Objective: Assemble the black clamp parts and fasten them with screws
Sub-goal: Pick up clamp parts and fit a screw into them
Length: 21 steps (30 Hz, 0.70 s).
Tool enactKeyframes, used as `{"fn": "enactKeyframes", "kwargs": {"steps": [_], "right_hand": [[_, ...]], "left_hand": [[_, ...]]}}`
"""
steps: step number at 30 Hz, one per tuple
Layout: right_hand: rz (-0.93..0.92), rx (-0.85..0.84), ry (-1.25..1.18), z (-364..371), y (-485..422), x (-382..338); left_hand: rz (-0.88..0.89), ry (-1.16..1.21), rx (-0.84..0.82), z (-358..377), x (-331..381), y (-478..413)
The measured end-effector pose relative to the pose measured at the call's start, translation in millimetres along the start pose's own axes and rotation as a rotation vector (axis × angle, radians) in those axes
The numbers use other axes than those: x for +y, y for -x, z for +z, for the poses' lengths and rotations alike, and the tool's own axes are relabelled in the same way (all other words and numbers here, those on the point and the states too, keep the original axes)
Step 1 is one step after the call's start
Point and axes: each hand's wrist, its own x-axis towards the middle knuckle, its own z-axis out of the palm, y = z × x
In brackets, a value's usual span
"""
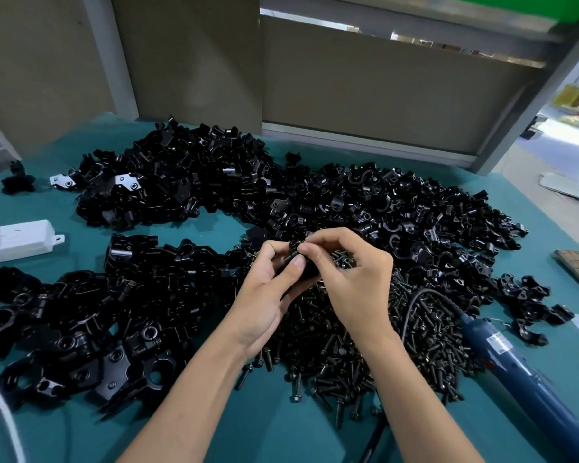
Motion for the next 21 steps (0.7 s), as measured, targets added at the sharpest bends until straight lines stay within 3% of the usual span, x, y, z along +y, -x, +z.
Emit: {"fn": "enactKeyframes", "kwargs": {"steps": [4,7,10,12,15,18,21], "right_hand": [[-0.088,0.012,0.21,-14.5,-3.4,-8.4],[0.02,0.147,0.376,-68.2,2.3,-8.7],[0.226,0.256,0.735,-152.5,30.4,6.5],[0.505,0.161,0.934,-197.4,51.0,17.7],[0.844,-0.119,1.093,-230.4,79.5,31.7],[0.929,-0.407,1.145,-228.7,100.1,37.1],[1.031,-0.46,1.036,-218.7,98.6,34.5]], "left_hand": [[-0.016,0.06,0.002,1.4,-0.9,-1.5],[-0.001,0.115,-0.021,1.2,-1.7,-2.3],[-0.001,0.19,0.02,1.9,-2.4,-3.4],[0.005,0.246,0.075,2.9,-3.2,-5.6],[0.029,0.201,0.123,2.7,-2.3,-9.2],[0.038,0.099,0.167,0.9,-2.1,-9.6],[0.042,0.079,0.198,-0.7,-3.7,-10.1]]}}
